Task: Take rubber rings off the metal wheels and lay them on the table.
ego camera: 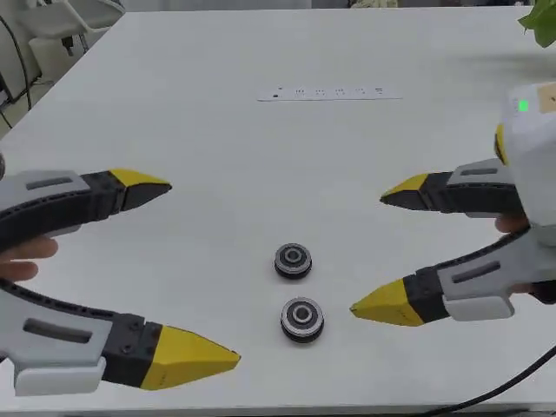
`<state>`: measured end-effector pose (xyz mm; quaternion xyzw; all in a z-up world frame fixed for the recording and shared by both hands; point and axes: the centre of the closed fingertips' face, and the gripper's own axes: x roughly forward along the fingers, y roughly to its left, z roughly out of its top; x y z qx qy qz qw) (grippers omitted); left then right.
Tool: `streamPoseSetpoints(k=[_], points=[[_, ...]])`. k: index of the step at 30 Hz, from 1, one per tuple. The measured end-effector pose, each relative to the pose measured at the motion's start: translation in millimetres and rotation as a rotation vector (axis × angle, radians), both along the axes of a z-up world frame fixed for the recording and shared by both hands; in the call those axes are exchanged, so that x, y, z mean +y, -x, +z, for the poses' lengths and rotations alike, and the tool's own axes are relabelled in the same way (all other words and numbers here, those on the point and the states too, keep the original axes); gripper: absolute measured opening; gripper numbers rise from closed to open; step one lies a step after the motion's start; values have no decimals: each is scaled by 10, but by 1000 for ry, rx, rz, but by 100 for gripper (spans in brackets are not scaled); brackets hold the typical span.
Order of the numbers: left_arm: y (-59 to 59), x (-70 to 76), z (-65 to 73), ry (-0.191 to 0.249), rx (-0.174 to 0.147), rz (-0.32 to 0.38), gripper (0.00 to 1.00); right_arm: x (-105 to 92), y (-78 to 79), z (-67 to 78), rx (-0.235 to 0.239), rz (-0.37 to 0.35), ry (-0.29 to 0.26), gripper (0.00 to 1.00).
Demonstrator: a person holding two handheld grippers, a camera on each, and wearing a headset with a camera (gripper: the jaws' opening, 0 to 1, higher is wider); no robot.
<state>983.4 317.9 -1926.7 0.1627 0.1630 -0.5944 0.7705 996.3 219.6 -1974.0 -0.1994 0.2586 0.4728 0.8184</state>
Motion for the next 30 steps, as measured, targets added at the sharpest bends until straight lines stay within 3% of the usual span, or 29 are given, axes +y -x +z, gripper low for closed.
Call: streamPoseSetpoints(k=[7, 15, 18, 22, 27, 30], points=[[-132, -113, 107, -24, -54, -51, 95, 201, -107, -86, 2, 83, 31, 69], [-300, -320, 173, -2, -98, -97, 92, 282, -131, -302, 19, 135, 22, 64], [-332, -369, 68, -42, -99, -115, 88, 279, -105, -402, 32, 140, 24, 60], [-336, -474, -75, -57, -84, -149, 87, 272, -53, -546, 42, 164, 41, 57], [-355, -595, -264, -45, -72, -170, 83, 259, -46, -671, 52, 171, 41, 50], [-418, -624, -366, -25, -71, -148, 75, 248, -26, -734, 68, 170, 36, 47]])
